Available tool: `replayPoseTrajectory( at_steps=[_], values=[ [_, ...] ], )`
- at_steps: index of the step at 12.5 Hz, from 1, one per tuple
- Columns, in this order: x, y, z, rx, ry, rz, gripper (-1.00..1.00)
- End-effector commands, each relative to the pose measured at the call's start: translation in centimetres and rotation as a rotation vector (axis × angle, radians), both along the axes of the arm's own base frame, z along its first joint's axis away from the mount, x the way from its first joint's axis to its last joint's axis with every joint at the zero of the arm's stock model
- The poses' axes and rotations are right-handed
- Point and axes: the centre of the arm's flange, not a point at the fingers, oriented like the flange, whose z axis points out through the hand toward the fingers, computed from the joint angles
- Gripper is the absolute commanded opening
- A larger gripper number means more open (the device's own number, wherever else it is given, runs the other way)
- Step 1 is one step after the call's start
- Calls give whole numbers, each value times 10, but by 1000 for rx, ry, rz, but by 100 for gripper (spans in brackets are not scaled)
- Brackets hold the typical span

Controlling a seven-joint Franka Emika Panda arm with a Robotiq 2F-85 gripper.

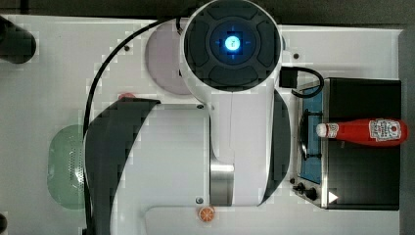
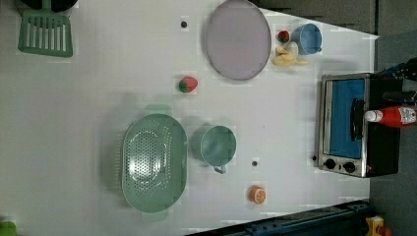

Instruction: Pick Ketchup from oven and place it on table.

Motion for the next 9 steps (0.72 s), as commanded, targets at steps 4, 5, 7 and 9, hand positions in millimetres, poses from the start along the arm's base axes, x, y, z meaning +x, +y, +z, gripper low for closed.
replayPoseTrajectory(
  at_steps=[4, 5, 7, 9],
  values=[
    [-94, -41, 70, 35, 13, -76, 100],
    [-93, -47, 69, 37, 10, -85, 100],
    [-90, -66, 63, 45, 14, -121, 100],
    [-85, -99, 52, 54, 18, -182, 100]
  ],
)
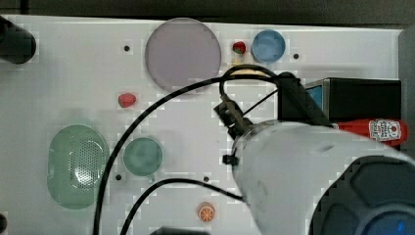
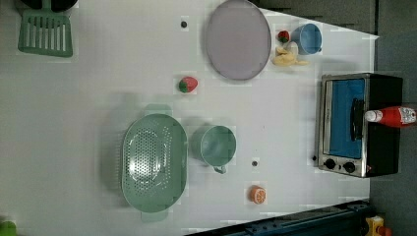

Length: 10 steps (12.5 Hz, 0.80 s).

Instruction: Pick Ketchup from oven and place it on table.

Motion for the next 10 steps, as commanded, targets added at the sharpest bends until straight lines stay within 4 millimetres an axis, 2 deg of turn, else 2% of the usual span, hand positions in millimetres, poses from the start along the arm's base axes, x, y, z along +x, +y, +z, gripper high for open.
replayPoseTrajectory(
  at_steps=[1, 5, 10],
  values=[
    [13, -69, -46, 35, 65, -129, 100],
    [22, -155, -81, 33, 40, -286, 100],
    [31, -248, -130, -39, -37, -453, 100]
  ],
)
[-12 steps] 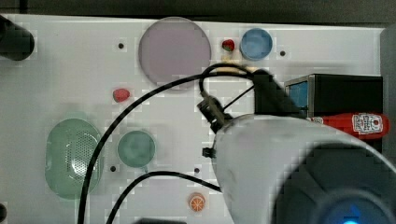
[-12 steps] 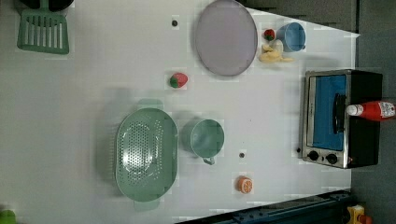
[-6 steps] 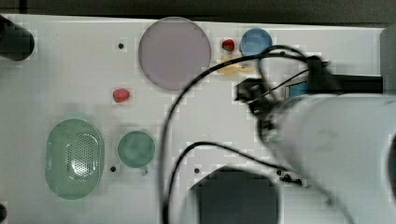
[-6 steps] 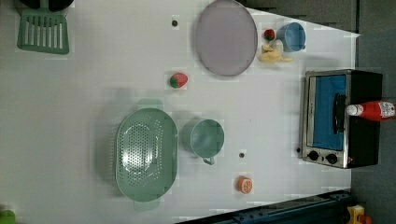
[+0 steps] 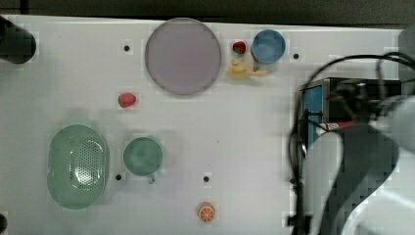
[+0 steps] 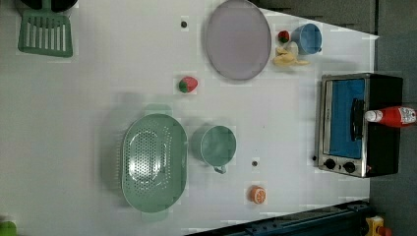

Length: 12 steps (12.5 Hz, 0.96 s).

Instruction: Pick Ketchup from oven and place it on table.

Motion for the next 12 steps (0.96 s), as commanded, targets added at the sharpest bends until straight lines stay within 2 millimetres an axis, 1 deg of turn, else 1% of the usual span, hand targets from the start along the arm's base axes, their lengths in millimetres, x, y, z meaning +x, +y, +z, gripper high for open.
replayPoseTrajectory(
  at_steps=[1, 3, 5, 7, 10, 12],
  values=[
    [-5, -46, -18, -46, -20, -79, 100],
    [-5, -71, -44, -74, 3, -122, 100],
    [-7, -90, -73, -75, 47, -163, 100],
    [-10, -109, -97, -48, 58, -224, 100],
    [-9, -138, -121, -82, 44, -278, 100],
    [-11, -150, -142, -89, 65, -300, 100]
  ],
)
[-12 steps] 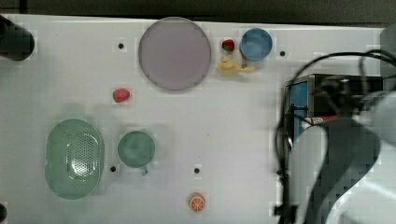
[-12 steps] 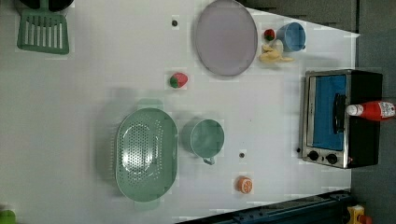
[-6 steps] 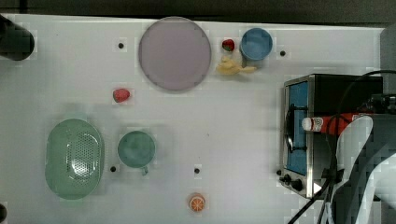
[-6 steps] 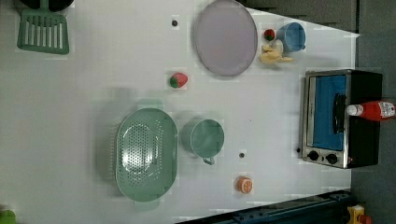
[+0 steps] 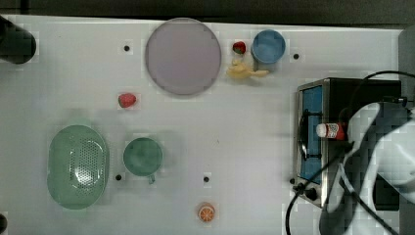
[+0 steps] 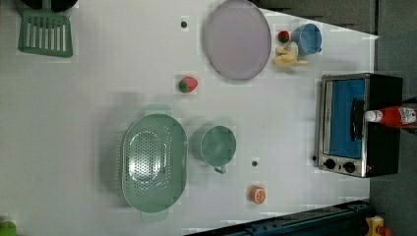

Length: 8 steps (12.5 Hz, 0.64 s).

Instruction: Pick Ketchup from oven and place it on table.

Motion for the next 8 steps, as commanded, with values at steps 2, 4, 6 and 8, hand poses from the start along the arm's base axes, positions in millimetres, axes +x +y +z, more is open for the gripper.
replayPoseTrajectory(
  at_steps=[2, 4, 6, 8],
  values=[
    [-11, -28, -11, -13, 3, -51, 100],
    [-10, -29, -21, -8, 1, -60, 100],
    [-8, -27, -29, 20, -11, -81, 100],
    [-8, -28, -31, 21, -11, -84, 90]
  ],
)
